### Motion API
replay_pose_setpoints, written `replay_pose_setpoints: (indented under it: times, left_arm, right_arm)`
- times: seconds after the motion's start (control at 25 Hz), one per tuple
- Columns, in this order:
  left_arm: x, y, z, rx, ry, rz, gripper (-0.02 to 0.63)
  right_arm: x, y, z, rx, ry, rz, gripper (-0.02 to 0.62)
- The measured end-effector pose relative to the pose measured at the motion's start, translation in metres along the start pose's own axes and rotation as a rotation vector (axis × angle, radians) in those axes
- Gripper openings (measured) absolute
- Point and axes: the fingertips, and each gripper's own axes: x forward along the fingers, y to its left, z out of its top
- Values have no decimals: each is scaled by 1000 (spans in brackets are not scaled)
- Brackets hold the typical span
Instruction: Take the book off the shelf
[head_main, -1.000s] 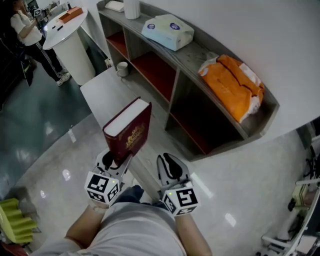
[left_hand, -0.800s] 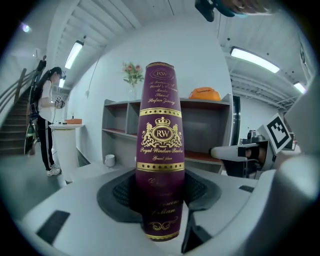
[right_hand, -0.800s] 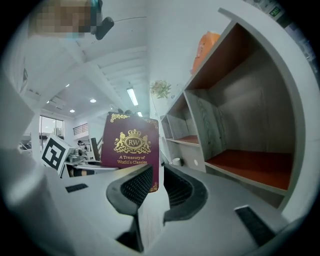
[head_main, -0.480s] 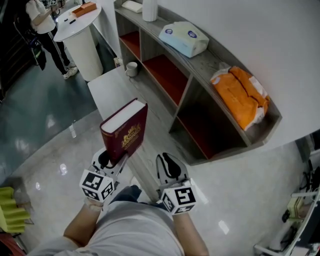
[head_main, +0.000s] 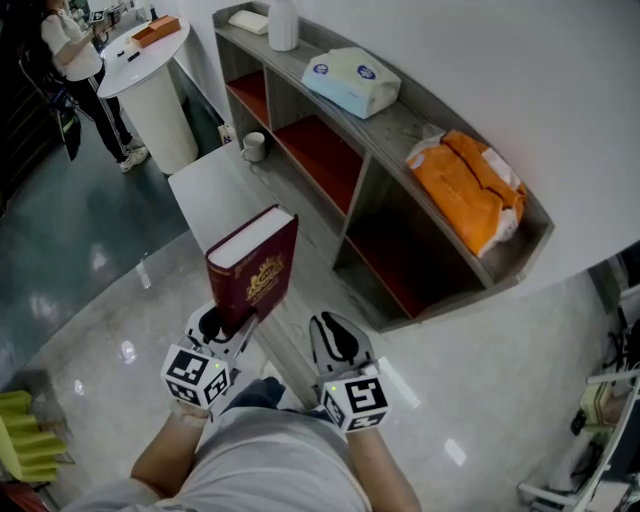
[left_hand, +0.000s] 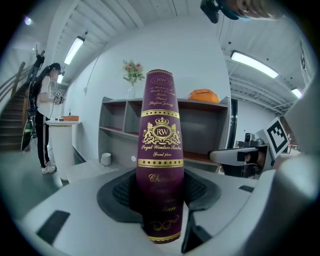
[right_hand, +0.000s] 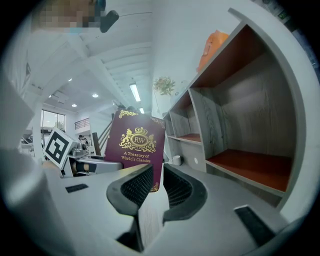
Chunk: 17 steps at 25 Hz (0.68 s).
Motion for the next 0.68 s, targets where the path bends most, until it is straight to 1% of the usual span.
replay_pose_setpoints:
  times: [0.32,0.68]
  left_arm:
    - [4,-4,2,14,5,-12,221]
    - [9,-8,2,14,14,-6,219]
  right_arm:
    - [-4,-10,1,4,-10,-23,71]
    - [-9,-17,2,0,-6,-25,71]
